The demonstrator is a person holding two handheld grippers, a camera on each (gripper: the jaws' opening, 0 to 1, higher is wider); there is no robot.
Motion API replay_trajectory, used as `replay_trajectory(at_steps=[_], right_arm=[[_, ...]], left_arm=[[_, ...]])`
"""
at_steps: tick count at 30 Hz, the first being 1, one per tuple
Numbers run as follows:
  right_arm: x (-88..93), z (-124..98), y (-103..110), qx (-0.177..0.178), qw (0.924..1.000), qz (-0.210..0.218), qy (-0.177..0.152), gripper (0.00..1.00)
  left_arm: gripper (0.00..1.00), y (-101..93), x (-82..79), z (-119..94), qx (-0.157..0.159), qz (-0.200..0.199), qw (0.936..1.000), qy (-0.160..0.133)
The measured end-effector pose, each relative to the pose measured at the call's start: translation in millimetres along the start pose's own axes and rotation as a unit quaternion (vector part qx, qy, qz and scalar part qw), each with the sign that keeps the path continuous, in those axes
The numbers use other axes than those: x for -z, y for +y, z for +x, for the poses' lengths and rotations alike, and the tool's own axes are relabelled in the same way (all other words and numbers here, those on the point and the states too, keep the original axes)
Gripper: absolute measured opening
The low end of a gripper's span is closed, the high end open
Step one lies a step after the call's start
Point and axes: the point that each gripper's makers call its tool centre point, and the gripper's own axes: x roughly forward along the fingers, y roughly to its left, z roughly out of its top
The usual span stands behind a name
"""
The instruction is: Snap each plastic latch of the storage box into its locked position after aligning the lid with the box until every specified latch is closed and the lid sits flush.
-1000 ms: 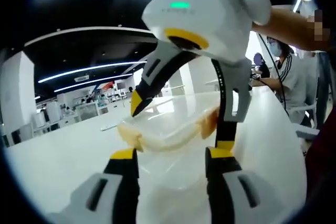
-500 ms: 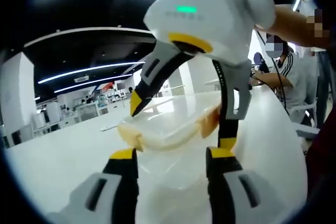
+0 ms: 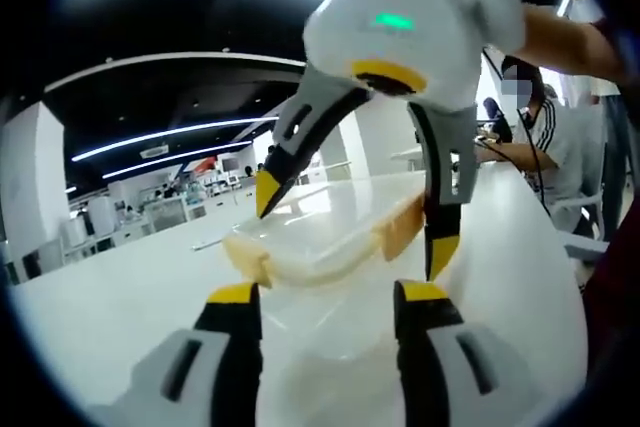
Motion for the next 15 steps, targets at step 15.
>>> replay_trajectory(at_steps=[15], right_arm=[[17.1,-29.3,21.1,-0.094,0.9940,0.055,-0.003,0.76]], left_arm=[[0.52,-4.1,-1.0,1.1,0.000,0.010,0.9999,0.000]])
